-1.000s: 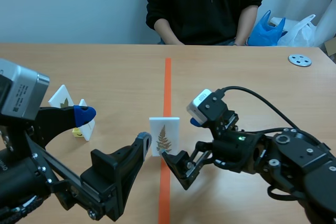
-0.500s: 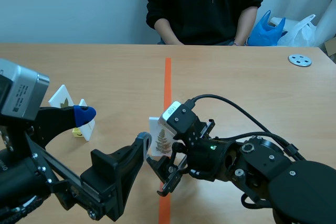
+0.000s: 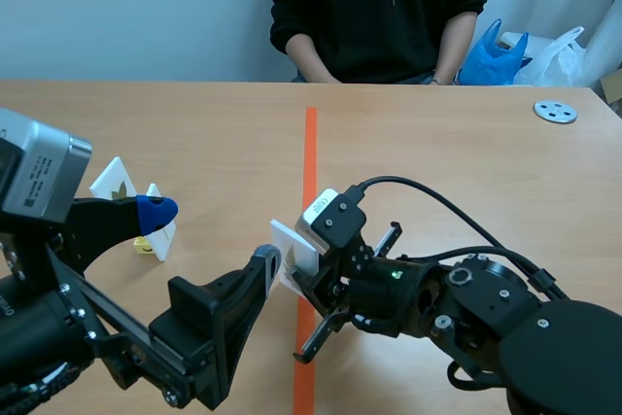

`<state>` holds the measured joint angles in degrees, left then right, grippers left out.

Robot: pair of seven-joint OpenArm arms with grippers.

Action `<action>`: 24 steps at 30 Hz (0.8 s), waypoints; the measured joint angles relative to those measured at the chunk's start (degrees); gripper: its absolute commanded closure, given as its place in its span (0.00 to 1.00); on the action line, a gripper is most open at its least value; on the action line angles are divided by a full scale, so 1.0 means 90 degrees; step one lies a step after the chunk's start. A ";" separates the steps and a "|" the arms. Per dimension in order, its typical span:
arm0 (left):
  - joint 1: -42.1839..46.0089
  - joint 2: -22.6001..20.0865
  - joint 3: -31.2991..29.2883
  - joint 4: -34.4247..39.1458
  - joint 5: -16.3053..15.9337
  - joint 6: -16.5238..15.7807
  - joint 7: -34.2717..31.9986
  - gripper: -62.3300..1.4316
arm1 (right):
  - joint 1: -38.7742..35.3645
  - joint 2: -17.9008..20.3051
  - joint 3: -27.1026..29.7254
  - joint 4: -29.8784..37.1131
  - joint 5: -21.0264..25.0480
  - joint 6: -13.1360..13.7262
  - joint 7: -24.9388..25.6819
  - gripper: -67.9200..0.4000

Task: Sort the leaf by its shape. The table is split by an orange tape line. A compound leaf with several leaflets goes to the left side, a simple leaf with one blade goes to the right side. Return to the home posture when a red brick is placed on the table.

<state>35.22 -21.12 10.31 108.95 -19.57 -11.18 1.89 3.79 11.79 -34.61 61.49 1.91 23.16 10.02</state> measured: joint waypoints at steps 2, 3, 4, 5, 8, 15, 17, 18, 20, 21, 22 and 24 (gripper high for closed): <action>0.0000 0.0000 0.0000 0.0000 0.0000 0.0000 0.0000 0.00 | 0.0000 0.0012 0.0000 0.0000 0.0000 0.0005 0.0017 0.93; 0.0000 0.0000 0.0000 0.0000 0.0000 0.0000 0.0000 0.00 | -0.0002 0.0012 0.0000 0.0000 0.0000 0.0007 0.0066 0.93; 0.0000 0.0000 0.0000 0.0000 0.0000 0.0000 0.0000 0.00 | -0.0002 0.0012 0.0000 0.0000 0.0000 0.0012 0.0119 0.93; 0.0000 0.0000 0.0000 0.0000 0.0000 0.0000 0.0000 0.00 | -0.0002 0.0012 0.0007 0.0000 0.0000 0.0015 0.0180 0.93; 0.0000 0.0000 0.0000 0.0000 0.0000 0.0000 0.0000 0.00 | -0.0024 0.0000 0.0204 0.0092 0.0000 0.0019 0.0170 0.93; 0.0000 0.0000 0.0000 0.0000 0.0005 0.0000 0.0000 0.00 | -0.0634 0.0073 0.1513 0.1299 0.0576 0.0019 0.0107 0.93; 0.0000 0.0000 0.0000 0.0000 0.0104 0.0000 0.0000 0.00 | -0.0855 0.0092 0.1989 0.1625 0.0692 0.0019 0.0000 0.93; 0.0000 0.0000 0.0000 0.0000 0.0121 0.0000 0.0000 0.00 | -0.0962 0.0102 0.2232 0.1734 0.0787 0.0019 -0.0007 0.93; 0.0000 0.0000 0.0000 0.0000 0.0121 0.0000 0.0000 0.00 | -0.1158 0.0107 0.2749 0.1899 0.0928 0.0019 -0.0053 0.93; 0.0000 0.0000 0.0000 0.0000 0.0121 0.0000 0.0000 0.00 | -0.1241 0.0109 0.2999 0.1943 0.1039 0.0019 -0.0078 0.93; 0.0000 0.0000 0.0000 0.0000 0.0121 0.0000 -0.0002 0.00 | -0.1294 0.0121 0.3218 0.1967 0.1161 0.0019 -0.0100 0.93; 0.0000 0.0000 0.0000 0.0000 0.0121 0.0000 0.0000 0.00 | -0.1350 0.0160 0.3623 0.1974 0.1341 0.0019 -0.0194 0.93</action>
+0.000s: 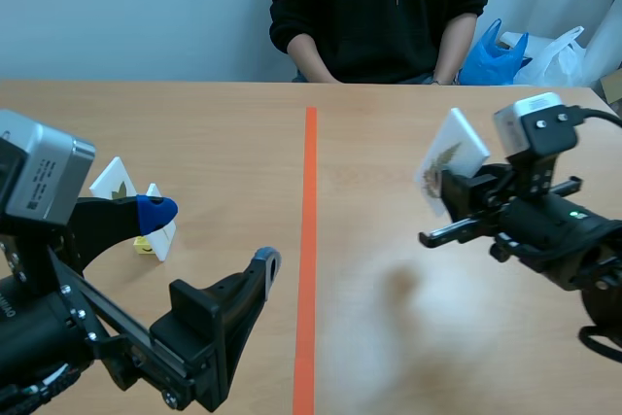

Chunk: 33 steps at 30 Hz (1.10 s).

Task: Sort the leaf by its shape. The table is split by an orange tape line. A compound leaf with several leaflets goes to the left side, a simple leaf with one blade goes to the right side. Return to the home posture when a red brick is placed on the table.

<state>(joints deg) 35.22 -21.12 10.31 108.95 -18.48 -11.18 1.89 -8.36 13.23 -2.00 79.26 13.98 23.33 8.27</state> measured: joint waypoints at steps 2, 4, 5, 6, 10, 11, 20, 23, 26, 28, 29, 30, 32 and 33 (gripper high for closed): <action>0.0000 0.0000 0.0000 0.0000 0.0000 0.0000 0.0000 0.00 | -0.0007 0.0083 0.0347 0.0000 0.0078 0.0000 -0.0172 0.93; 0.0000 0.0000 0.0000 0.0000 0.0000 0.0000 -0.0002 0.00 | -0.0007 0.0209 0.0641 -0.0002 0.0168 0.0000 -0.0187 0.93; 0.0000 0.0000 0.0000 0.0000 0.0000 0.0000 -0.0002 0.00 | -0.0007 0.0284 0.0772 -0.0002 0.0197 -0.0002 -0.0185 0.93; 0.0000 0.0000 0.0000 0.0000 0.0000 0.0000 -0.0017 0.00 | 0.0002 0.0359 0.0879 -0.0002 0.0197 -0.0046 -0.0187 0.93; 0.0000 0.0000 0.0000 0.0000 0.0000 0.0000 -0.0049 0.00 | 0.0063 0.0549 0.1083 -0.0090 0.0228 -0.0772 -0.0216 0.93; 0.0000 0.0000 0.0000 0.0000 0.0000 0.0000 -0.0046 0.00 | 0.0114 0.0580 0.1086 -0.0194 0.0272 -0.0850 -0.0219 0.93; 0.0000 0.0000 0.0000 0.0000 0.0000 0.0000 -0.0049 0.00 | 0.1345 0.0525 0.1035 -0.2276 0.0308 -0.0838 -0.0199 0.93; 0.0000 0.0000 0.0000 0.0000 0.0000 0.0000 -0.0049 0.00 | 0.1882 0.0508 0.1035 -0.3036 0.0311 -0.0838 -0.0061 0.93; 0.0000 0.0000 0.0000 0.0000 0.0000 0.0000 -0.0049 0.00 | 0.2365 0.0498 0.1035 -0.3733 0.0311 -0.0835 -0.0022 0.93; 0.0000 0.0000 0.0000 0.0000 0.0000 0.0000 -0.0049 0.00 | 0.2637 0.0471 0.1035 -0.4131 0.0308 -0.0845 -0.0022 0.93; 0.0000 0.0000 0.0000 0.0000 0.0000 0.0000 -0.0046 0.00 | 0.2756 0.0452 0.1035 -0.4320 0.0308 -0.0848 -0.0022 0.93; 0.0000 0.0000 0.0000 0.0000 0.0000 0.0000 -0.0049 0.00 | 0.2866 0.0435 0.1035 -0.4495 0.0308 -0.0855 -0.0024 0.93; 0.0000 0.0000 0.0000 0.0000 0.0000 0.0000 -0.0049 0.00 | 0.3043 0.0391 0.1035 -0.4801 0.0306 -0.0862 -0.0056 0.93; 0.0000 0.0000 0.0000 0.0000 0.0000 0.0000 -0.0049 0.00 | 0.3104 0.0379 0.1035 -0.4923 0.0262 -0.0886 -0.0097 0.93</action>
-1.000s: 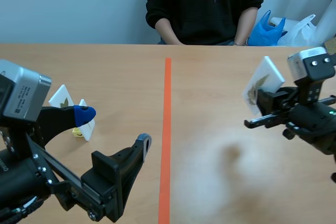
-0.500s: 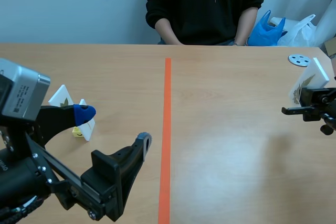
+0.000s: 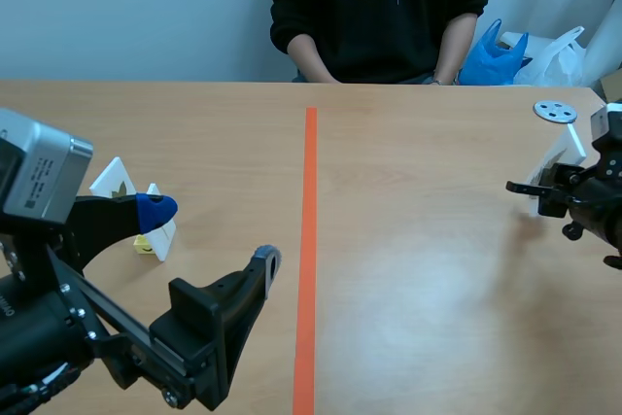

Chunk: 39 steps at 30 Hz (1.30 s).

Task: Sort the leaf by its shape. The table is split by an orange tape line. A compound leaf with several leaflets goes to the left side, a simple leaf with one blade goes to the right side. Return to the home posture when a red brick is placed on the table.

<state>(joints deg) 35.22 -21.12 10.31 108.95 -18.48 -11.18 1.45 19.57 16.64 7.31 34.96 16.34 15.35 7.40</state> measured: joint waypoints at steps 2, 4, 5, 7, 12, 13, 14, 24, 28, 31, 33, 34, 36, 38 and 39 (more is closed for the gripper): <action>0.0000 0.0000 0.0000 0.0000 0.0000 0.0000 0.0000 0.00 | 0.0063 -0.0017 0.0000 -0.0136 -0.0034 -0.0121 0.0000 0.91; 0.0000 0.0000 0.0000 0.0000 0.0000 0.0000 0.0000 0.00 | 0.0061 -0.0007 0.0000 -0.0153 -0.0187 -0.0134 0.0000 0.91; 0.0000 0.0000 0.0000 0.0000 0.0000 0.0000 0.0000 0.00 | 0.0056 -0.0002 0.0000 -0.0153 -0.0214 -0.0131 -0.0019 0.91; 0.0000 0.0000 0.0000 0.0000 0.0000 0.0000 0.0000 0.00 | 0.0046 -0.0002 0.0000 -0.0153 -0.0214 -0.0134 -0.0039 0.87; 0.0000 0.0000 0.0000 0.0000 0.0000 0.0000 0.0000 0.00 | 0.0041 0.0000 0.0000 -0.0153 -0.0214 -0.0134 -0.0041 0.81; 0.0000 0.0000 0.0000 0.0000 0.0000 0.0000 0.0000 0.00 | 0.0041 0.0000 0.0000 -0.0151 -0.0214 -0.0134 -0.0041 0.81; 0.0000 0.0000 0.0000 0.0000 0.0000 0.0000 0.0000 0.00 | 0.0041 0.0000 0.0000 -0.0151 -0.0214 -0.0134 -0.0041 0.78; 0.0000 0.0000 0.0000 0.0000 0.0000 0.0000 0.0000 0.00 | -0.0002 0.0019 0.0000 0.0073 0.0061 0.0000 -0.0005 0.65; 0.0000 0.0000 0.0000 0.0000 0.0000 0.0000 0.0000 0.00 | -0.0296 0.0204 -0.0005 0.1001 0.0270 0.0177 -0.0381 0.65; 0.0000 0.0000 0.0000 0.0000 0.0000 0.0000 0.0000 0.00 | -0.0634 0.0469 -0.0005 0.2074 0.0401 0.0221 -0.0750 0.64; 0.0000 0.0000 0.0000 0.0000 0.0000 0.0000 0.0000 0.00 | -0.0903 0.0634 0.0041 0.2854 0.0410 0.0228 -0.0920 0.59; 0.0000 0.0000 0.0000 0.0000 0.0000 0.0002 0.0000 0.00 | -0.1052 0.0673 0.0126 0.3242 0.0469 0.0255 -0.1022 0.56; 0.0000 0.0000 0.0000 0.0000 0.0000 0.0002 0.0000 0.00 | -0.1389 0.0675 0.0376 0.3985 0.0845 0.0279 -0.1168 0.52; 0.0000 0.0000 0.0000 0.0000 0.0000 0.0002 0.0000 0.00 | -0.1766 0.0678 0.0673 0.4665 0.1081 0.0391 -0.1297 0.45; 0.0000 0.0000 0.0000 0.0000 0.0000 0.0002 0.0000 0.00 | -0.1957 0.0680 0.0838 0.4974 0.1156 0.0466 -0.1328 0.41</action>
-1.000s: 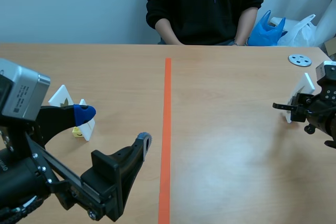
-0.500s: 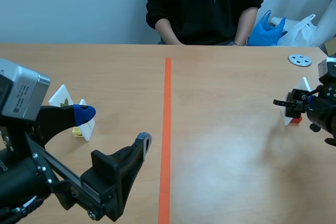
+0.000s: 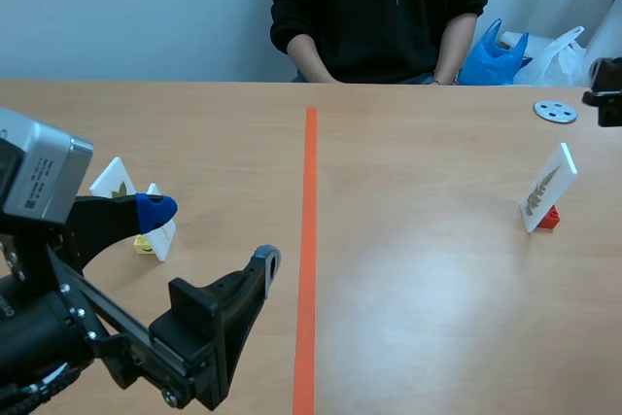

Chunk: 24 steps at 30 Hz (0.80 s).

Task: Sort the leaf by its shape. The table is split by an orange tape line. A compound leaf with several leaflets goes to the left side, a simple leaf with one blade goes to the right side. Return to the home posture when a red brick is placed on the table.

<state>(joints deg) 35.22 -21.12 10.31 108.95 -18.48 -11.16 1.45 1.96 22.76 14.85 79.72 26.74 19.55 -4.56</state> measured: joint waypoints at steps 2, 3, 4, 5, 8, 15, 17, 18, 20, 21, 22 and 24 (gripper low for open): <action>0.0000 0.0000 0.0000 0.0000 0.0000 0.0000 0.0000 0.00 | -0.0401 0.0027 0.0335 0.0593 0.0163 0.0185 -0.0075 0.32; 0.0000 0.0000 0.0000 0.0000 0.0007 0.0000 0.0000 0.00 | -0.0600 0.0034 0.0493 0.0872 0.0321 0.0301 -0.0100 0.27; 0.0000 0.0000 0.0000 0.0000 0.0007 -0.0002 0.0000 0.00 | -0.0806 0.0046 0.0639 0.1132 0.0483 0.0408 -0.0095 0.23; 0.0000 0.0000 0.0000 0.0000 0.0005 -0.0002 -0.0002 0.00 | -0.1013 0.0066 0.0760 0.1384 0.0627 0.0512 -0.0090 0.21; 0.0000 0.0000 -0.0002 -0.0002 0.0022 -0.0002 -0.0078 0.00 | -0.1666 0.0083 0.0935 0.2047 0.1003 0.0804 -0.0070 0.12; 0.0000 -0.0002 -0.0209 -0.0005 0.0024 -0.0002 -0.0092 0.00 | -0.3342 0.0100 0.0920 0.3002 0.1659 0.1503 -0.0080 0.00; 0.0000 -0.0002 -0.0236 -0.0007 0.0024 -0.0002 -0.0092 0.00 | -0.3716 0.0100 0.0920 0.3157 0.1710 0.1693 -0.0090 0.00; 0.0000 -0.0002 -0.0243 -0.0007 0.0024 -0.0002 -0.0090 0.00 | -0.3891 0.0100 0.0920 0.3235 0.1756 0.1770 -0.0100 0.00; 0.0000 -0.0002 -0.0250 -0.0007 0.0024 -0.0005 -0.0090 0.00 | -0.4216 0.0100 0.0920 0.3368 0.1826 0.1960 -0.0097 0.00; 0.0000 -0.0002 -0.0250 -0.0007 0.0022 -0.0034 -0.0090 0.00 | -0.4362 0.0100 0.0920 0.3419 0.1831 0.2067 -0.0097 0.00; 0.0000 -0.0002 -0.0250 -0.0007 0.0022 -0.0083 -0.0090 0.00 | -0.4490 0.0100 0.0920 0.3453 0.1848 0.2115 -0.0097 0.00; 0.0000 -0.0012 -0.0250 -0.0010 0.0022 -0.0107 -0.0087 0.00 | -0.4711 0.0100 0.0920 0.3502 0.1843 0.2166 -0.0092 0.00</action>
<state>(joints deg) 35.22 -21.23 8.05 108.86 -18.28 -12.12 0.67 -40.45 23.66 23.14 111.24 43.33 39.05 -5.39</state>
